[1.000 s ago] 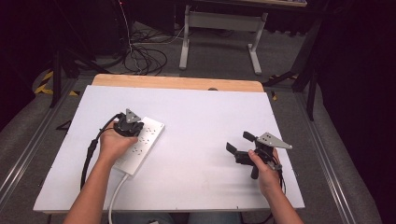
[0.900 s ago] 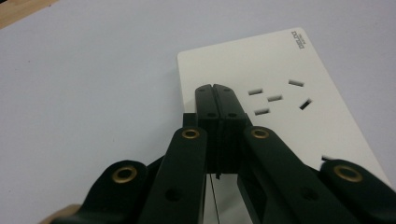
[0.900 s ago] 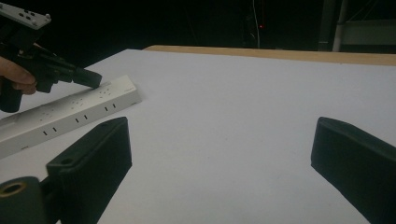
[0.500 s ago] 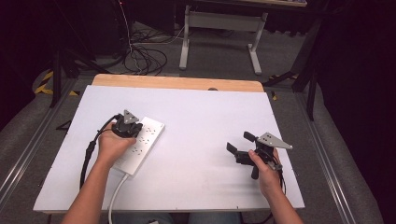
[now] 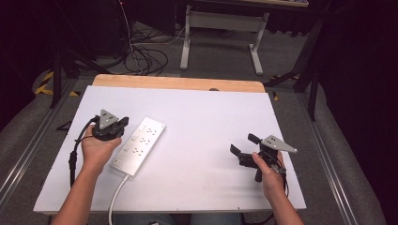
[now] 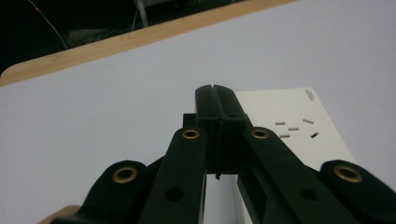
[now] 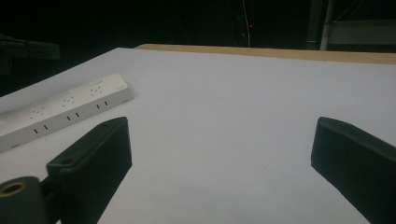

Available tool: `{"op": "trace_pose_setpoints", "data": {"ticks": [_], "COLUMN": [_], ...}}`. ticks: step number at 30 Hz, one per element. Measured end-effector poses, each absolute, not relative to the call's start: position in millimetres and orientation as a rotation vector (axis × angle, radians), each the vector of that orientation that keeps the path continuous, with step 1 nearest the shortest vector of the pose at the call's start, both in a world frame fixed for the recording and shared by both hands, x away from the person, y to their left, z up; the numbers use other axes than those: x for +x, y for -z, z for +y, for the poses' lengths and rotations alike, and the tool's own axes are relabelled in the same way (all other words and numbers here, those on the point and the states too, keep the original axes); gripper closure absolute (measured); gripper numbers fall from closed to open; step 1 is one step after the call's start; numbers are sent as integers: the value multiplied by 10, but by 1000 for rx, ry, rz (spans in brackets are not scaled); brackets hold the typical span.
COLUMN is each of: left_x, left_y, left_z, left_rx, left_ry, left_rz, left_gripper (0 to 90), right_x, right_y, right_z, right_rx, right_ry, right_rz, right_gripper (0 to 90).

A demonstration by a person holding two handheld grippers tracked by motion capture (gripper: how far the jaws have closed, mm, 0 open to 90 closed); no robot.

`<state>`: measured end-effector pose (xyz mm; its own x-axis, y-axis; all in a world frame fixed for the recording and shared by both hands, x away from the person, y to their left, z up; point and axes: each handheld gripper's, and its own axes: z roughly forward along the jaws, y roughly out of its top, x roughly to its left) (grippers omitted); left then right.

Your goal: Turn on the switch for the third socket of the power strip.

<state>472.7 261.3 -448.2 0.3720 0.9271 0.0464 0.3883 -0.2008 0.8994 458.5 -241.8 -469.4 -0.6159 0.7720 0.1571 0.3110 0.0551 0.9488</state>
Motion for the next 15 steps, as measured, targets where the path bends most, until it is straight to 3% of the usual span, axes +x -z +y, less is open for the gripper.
{"op": "trace_pose_setpoints", "data": {"ticks": [15], "left_x": [4045], "left_y": [4434], "left_z": [2874], "left_rx": [1502], "left_ry": [-837], "left_rz": [1099], "left_gripper": [900], "right_x": [4589], "right_y": [4693], "right_z": [-2418], "right_rx": [1081], "right_ry": [-1587], "right_rz": [1947], "right_gripper": [58]}}
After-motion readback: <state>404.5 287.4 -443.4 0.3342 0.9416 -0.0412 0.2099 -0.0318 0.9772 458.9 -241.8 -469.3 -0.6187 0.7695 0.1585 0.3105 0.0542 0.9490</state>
